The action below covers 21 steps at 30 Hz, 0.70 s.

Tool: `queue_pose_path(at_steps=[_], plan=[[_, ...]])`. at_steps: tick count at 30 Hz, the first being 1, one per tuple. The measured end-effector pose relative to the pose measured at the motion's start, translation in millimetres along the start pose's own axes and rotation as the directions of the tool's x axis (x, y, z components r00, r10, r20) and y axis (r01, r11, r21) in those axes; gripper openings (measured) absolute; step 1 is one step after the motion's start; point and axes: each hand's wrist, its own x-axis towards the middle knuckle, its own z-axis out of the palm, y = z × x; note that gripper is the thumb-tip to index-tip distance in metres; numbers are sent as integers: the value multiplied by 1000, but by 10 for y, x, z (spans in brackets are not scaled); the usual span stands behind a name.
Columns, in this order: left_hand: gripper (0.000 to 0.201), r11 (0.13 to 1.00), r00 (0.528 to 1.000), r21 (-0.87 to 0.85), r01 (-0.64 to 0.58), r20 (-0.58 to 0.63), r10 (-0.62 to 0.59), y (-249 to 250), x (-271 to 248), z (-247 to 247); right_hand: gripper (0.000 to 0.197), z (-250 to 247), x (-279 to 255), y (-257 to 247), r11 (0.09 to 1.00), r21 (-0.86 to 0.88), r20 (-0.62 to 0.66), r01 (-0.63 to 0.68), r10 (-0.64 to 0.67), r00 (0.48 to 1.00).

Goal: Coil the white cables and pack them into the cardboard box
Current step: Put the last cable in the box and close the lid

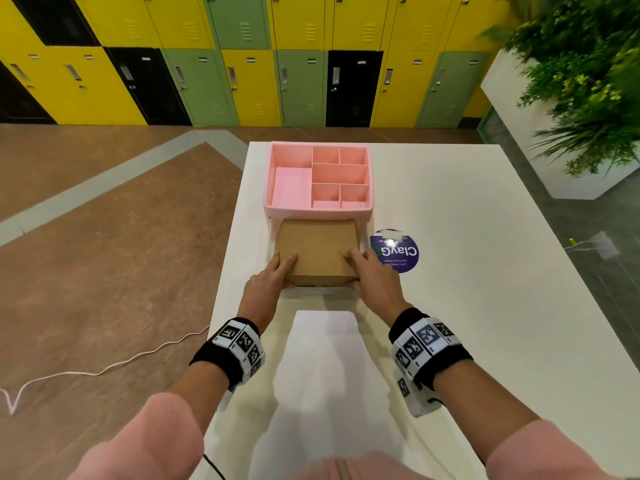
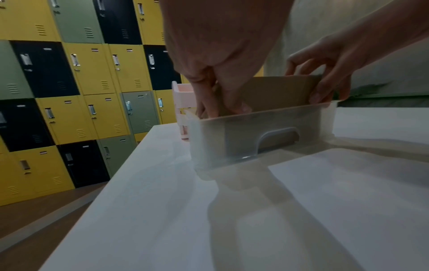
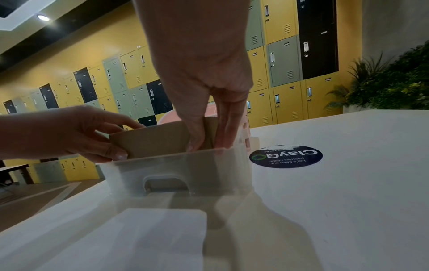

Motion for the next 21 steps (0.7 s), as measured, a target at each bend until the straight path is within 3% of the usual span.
queue_pose_path(at_steps=[4,7,9,13,21], plan=[[57,996,998,-82,-17,66,22,-34,49,-118,43,-15,5,12,999,40,24,7,-8,1000],[50,996,989,-87,-6,145,19,31,51,-231,51,-52,43,65,975,222,111,-5,-20,994],[45,995,988,-103,7,151,9,63,64,-265,45,-90,81,99,958,287,147,-20,-24,989],[34,951,986,-294,98,162,-52,25,158,-252,38,-154,169,136,911,407,198,-63,-20,980],[49,869,974,-452,201,186,-128,12,289,-223,39,-148,271,88,890,430,234,-154,55,971]])
